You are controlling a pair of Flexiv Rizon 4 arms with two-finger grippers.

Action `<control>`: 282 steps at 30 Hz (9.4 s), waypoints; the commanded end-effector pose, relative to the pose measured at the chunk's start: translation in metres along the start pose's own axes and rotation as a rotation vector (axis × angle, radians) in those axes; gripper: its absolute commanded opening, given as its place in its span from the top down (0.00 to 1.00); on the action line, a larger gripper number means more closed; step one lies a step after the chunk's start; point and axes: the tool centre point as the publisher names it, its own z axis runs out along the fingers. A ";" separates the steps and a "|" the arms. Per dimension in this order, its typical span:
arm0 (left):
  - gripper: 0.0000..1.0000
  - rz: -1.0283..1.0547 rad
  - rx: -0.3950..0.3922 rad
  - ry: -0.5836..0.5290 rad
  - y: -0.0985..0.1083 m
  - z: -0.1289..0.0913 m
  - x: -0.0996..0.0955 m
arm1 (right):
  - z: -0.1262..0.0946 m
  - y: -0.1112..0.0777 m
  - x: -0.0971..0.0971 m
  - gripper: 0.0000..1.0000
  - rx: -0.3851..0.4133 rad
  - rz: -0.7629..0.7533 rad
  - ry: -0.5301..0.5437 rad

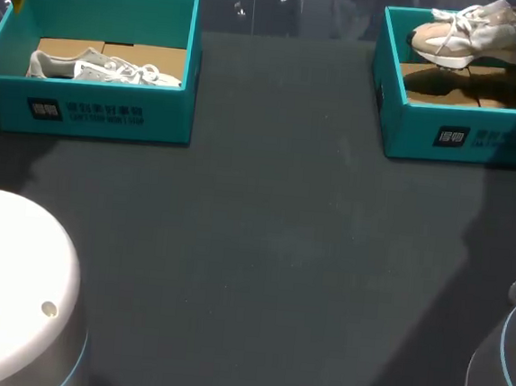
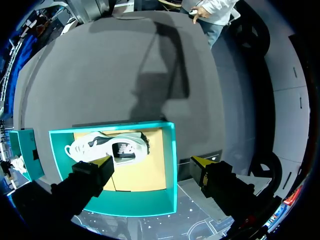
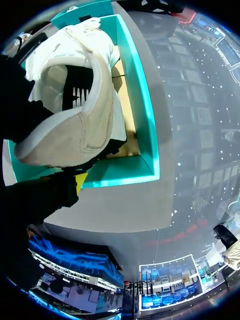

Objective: Take the shoe out of the shoebox, open the shoe tongue, remove and reinsert the insole, then place the shoe into the shoebox

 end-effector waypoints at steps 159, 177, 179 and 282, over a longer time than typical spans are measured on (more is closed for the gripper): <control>0.00 0.001 -0.001 0.002 -0.001 0.000 0.000 | -0.039 -0.525 0.323 1.00 -0.133 -0.002 -0.114; 0.00 0.001 -0.001 0.002 -0.001 0.000 0.000 | 0.019 -0.540 0.331 1.00 -0.034 0.058 -0.017; 0.00 0.001 -0.001 0.002 -0.001 0.000 0.000 | 0.024 -0.540 0.330 1.00 -0.029 0.050 -0.011; 0.00 0.001 -0.001 0.002 -0.001 0.000 0.000 | 0.037 -0.530 0.225 0.00 -1.059 -1.182 1.375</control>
